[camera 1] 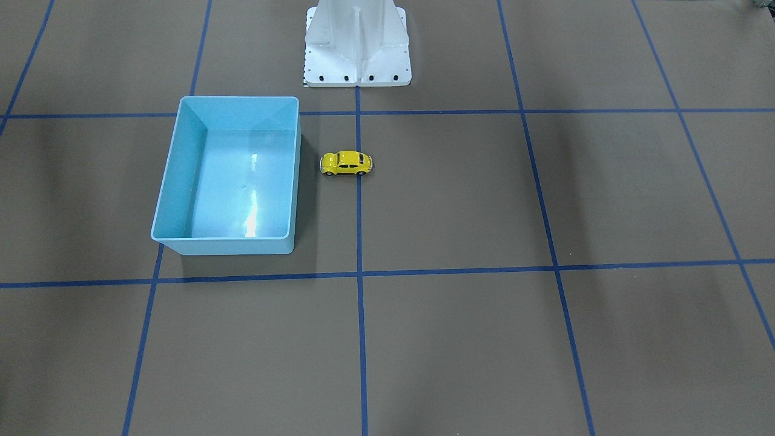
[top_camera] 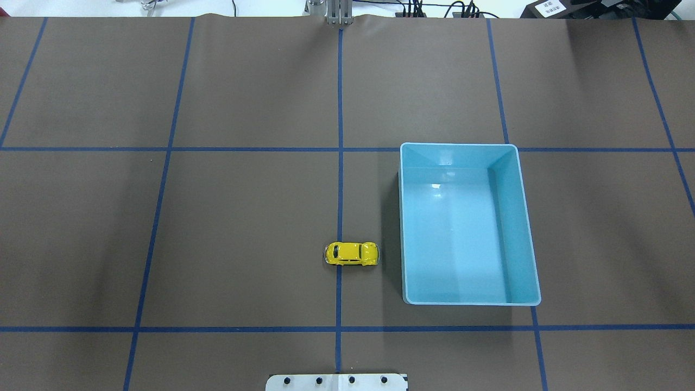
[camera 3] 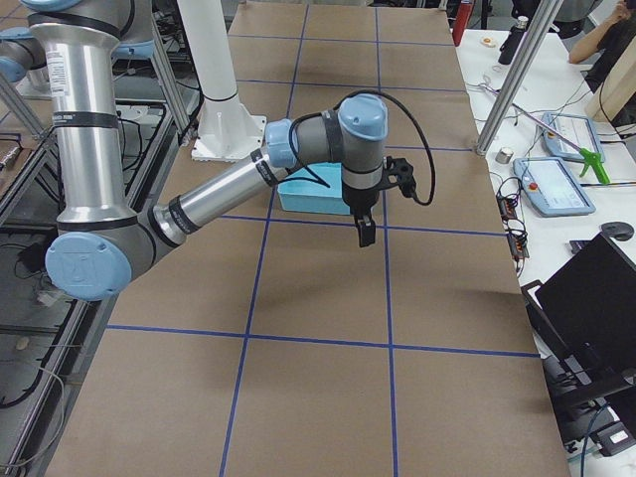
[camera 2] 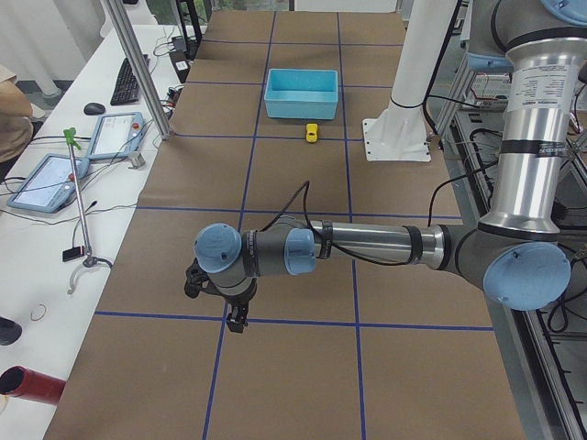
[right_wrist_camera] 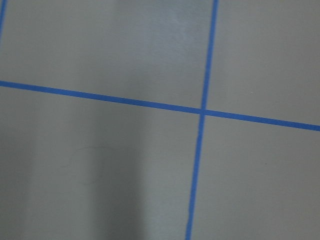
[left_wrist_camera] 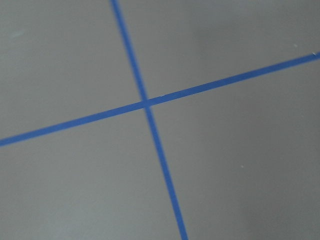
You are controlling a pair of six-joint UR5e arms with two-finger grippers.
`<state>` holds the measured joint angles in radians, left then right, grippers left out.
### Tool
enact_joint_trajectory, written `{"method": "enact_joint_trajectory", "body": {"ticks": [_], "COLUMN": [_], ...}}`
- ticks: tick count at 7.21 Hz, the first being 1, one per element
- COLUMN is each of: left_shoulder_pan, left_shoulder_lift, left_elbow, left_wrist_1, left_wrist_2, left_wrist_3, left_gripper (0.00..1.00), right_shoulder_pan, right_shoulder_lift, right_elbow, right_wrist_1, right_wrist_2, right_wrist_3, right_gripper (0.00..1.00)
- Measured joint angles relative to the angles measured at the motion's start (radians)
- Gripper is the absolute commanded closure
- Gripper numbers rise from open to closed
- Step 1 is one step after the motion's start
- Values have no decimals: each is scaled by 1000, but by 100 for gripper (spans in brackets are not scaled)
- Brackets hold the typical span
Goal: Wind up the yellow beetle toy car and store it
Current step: 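Move the right gripper over the stopped yellow car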
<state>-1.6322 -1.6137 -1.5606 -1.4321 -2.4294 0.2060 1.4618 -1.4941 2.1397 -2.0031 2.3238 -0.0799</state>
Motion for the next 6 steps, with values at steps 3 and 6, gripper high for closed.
{"method": "enact_joint_trajectory", "body": {"ticks": [3,6], "left_shoulder_pan": [-3,-1], "left_shoulder_lift": [31,30], "left_elbow": [-2,-1], "left_wrist_1": [-11,-14], "left_wrist_2": [-21,-17], "left_wrist_3": [-21,-22], "left_gripper": [0,0], "right_shoulder_pan": [-263,-441], "right_shoulder_lift": [94,344], "right_elbow": [153,71], "right_wrist_1": [-27,-32], "right_wrist_2": [-130,-167], "right_wrist_3": [-15,-115], "right_gripper": [0,0]}}
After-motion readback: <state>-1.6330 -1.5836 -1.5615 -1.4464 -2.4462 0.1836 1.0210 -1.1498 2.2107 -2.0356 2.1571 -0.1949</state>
